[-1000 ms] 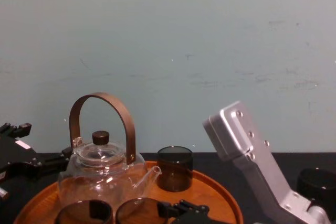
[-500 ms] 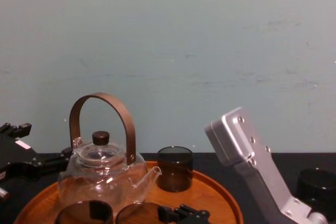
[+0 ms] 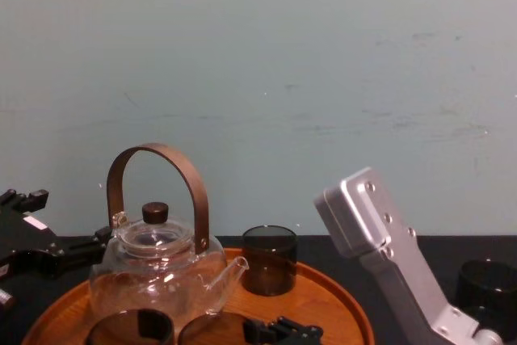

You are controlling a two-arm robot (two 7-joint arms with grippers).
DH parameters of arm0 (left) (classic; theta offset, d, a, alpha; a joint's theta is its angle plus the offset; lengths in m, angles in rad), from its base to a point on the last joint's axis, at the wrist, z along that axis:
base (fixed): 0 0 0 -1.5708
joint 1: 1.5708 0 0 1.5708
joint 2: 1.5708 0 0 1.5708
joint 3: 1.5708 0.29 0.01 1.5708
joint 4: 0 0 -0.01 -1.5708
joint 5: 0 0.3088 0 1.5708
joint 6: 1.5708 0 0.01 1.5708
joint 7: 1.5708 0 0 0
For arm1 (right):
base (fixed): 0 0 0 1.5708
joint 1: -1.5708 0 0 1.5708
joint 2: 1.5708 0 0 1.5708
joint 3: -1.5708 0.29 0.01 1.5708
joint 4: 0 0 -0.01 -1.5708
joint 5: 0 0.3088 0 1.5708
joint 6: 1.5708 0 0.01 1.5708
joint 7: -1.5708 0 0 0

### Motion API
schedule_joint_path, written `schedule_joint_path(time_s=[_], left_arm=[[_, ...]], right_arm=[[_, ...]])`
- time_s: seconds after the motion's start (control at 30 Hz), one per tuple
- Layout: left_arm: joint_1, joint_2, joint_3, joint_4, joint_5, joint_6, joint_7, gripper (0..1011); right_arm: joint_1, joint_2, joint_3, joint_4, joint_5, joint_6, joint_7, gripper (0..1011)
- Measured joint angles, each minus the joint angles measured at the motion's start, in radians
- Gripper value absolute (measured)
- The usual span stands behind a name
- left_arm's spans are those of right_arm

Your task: Pick up the glass from the table and place it on the tray.

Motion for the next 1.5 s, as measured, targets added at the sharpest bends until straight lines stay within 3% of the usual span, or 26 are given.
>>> schedule_joint_path(time_s=[0.17, 0.27, 0.67, 1.03, 1.23, 1.5], left_arm=[[0.000, 0.000, 0.000, 0.000, 0.000, 0.000, 0.000, 1001], [0.000, 0.000, 0.000, 0.000, 0.000, 0.000, 0.000, 1001], [0.000, 0.000, 0.000, 0.000, 0.000, 0.000, 0.000, 1001], [0.000, 0.000, 0.000, 0.000, 0.000, 0.000, 0.000, 1001], [0.000, 0.000, 0.000, 0.000, 0.000, 0.000, 0.000, 1001], [0.000, 0.000, 0.000, 0.000, 0.000, 0.000, 0.000, 1001]], right_arm=[[-0.001, 0.002, 0.000, 0.002, -0.002, 0.005, 0.000, 929], [-0.007, 0.005, 0.004, -0.008, -0.001, -0.005, 0.001, 1000], [-0.042, 0.031, 0.021, -0.092, -0.006, -0.050, -0.015, 1002], [-0.075, 0.054, 0.036, -0.161, 0.001, -0.046, -0.015, 1002], [-0.115, 0.082, 0.062, -0.223, 0.024, -0.042, -0.021, 1002], [-0.188, 0.133, 0.131, -0.286, 0.070, -0.050, -0.040, 1002]])
